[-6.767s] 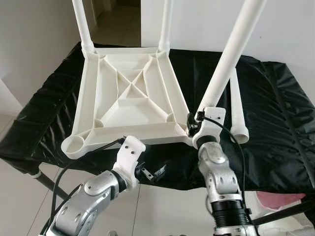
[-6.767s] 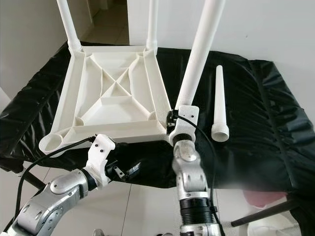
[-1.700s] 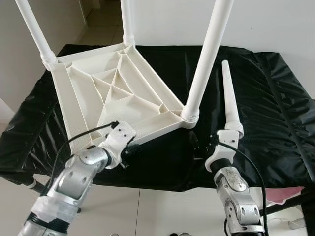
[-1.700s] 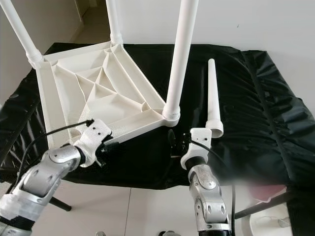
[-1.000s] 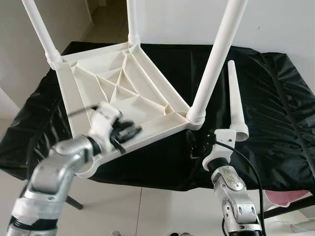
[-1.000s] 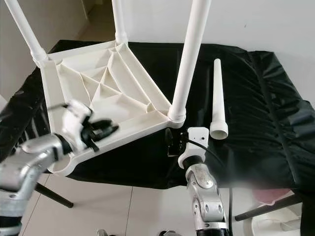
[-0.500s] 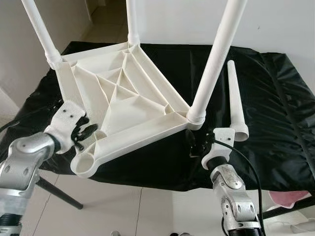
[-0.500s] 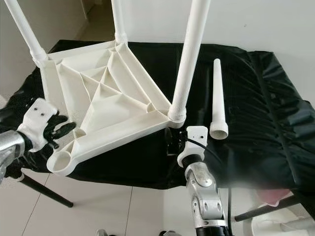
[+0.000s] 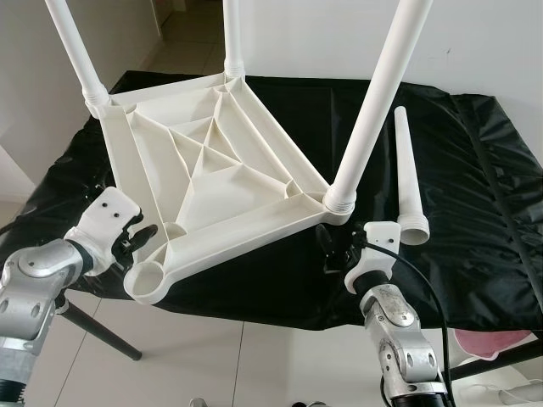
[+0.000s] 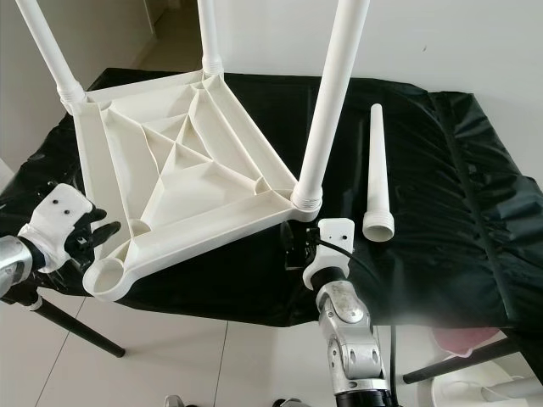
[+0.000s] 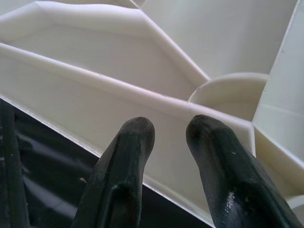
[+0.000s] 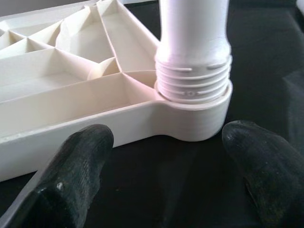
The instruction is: Building children table
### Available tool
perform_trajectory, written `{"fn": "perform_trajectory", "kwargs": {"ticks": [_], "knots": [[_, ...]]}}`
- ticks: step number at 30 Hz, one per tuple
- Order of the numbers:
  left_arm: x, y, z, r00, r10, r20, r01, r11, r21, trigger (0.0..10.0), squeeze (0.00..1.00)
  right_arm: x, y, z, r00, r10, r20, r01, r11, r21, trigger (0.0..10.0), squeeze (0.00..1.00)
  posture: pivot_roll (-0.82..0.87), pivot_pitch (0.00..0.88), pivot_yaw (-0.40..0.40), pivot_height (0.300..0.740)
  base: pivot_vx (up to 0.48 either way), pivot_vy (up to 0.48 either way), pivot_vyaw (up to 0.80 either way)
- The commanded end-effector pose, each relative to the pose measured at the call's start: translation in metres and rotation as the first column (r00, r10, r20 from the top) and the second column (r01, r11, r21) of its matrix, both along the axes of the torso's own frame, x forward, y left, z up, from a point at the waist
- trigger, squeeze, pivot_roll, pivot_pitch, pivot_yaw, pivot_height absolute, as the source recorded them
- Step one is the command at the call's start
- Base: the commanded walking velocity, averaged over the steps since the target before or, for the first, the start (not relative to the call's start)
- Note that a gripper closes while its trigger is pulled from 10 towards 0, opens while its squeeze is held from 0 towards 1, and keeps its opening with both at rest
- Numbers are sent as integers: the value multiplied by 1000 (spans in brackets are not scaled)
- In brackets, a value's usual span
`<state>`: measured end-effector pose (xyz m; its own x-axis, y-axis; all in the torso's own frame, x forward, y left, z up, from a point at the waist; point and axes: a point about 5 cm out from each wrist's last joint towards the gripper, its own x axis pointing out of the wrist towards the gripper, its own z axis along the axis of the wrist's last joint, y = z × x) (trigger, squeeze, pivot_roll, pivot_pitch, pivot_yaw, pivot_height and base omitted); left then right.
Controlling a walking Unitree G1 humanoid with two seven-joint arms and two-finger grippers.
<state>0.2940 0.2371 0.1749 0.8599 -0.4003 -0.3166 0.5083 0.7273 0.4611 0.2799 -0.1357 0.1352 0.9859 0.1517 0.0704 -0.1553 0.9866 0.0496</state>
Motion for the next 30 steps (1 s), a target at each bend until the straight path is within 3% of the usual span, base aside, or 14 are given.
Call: {"fn": "perform_trajectory", "kwargs": {"ticks": [1, 5, 10, 15, 21, 22, 24, 30], "knots": [[-2, -2, -8, 1000, 6, -16, -6, 1000, 19, 10000, 0, 0, 2, -2, 1000, 13, -4, -13, 1000, 0, 10000, 0, 44, 118, -4, 740, 0, 0, 0], [-5, -11, -15, 999, -30, -34, 30, 999, 20, 10000, 0, 0, 2, -2, 1000, 13, -3, -13, 1000, -1, 10000, 0, 40, 117, -5, 740, 0, 0, 0], [-15, -49, -33, 983, -165, -78, 164, 986, -12, 10000, 0, -1, 0, -2, 1000, 11, -2, -11, 1000, -5, 10000, 0, 26, 116, 2, 740, 0, 0, 0], [-15, -53, -35, 981, -173, -85, 172, 985, -24, 10000, 0, -2, 0, -2, 1000, 7, -3, -7, 1000, -6, 10000, 0, 21, 117, 6, 740, 0, 0, 0], [-19, -79, -39, 966, -244, -91, 237, 968, -79, 10000, 0, -3, -4, -3, 1000, -10, -4, 10, 1000, -7, 10000, 0, 13, 121, 11, 740, 0, 0, 0], [-21, -93, -40, 959, -270, -89, 260, 959, -111, 10000, 0, -3, -5, -2, 1000, -18, -2, 18, 1000, -5, 10000, 0, 9, 129, 17, 740, 0, 0, 0], [-21, -93, -40, 959, -270, -89, 260, 959, -111, 10000, 0, -3, -5, -2, 1000, -18, -2, 18, 1000, -5, 10000, 0, 9, 129, 17, 740, 0, 0, 0], [-24, -134, -39, 949, -313, -48, 300, 936, -185, 10000, 0, -2, -6, -1, 1000, -30, 0, 30, 1000, 0, 10000, 0, 6, 131, 20, 740, 0, 0, 0]]}}
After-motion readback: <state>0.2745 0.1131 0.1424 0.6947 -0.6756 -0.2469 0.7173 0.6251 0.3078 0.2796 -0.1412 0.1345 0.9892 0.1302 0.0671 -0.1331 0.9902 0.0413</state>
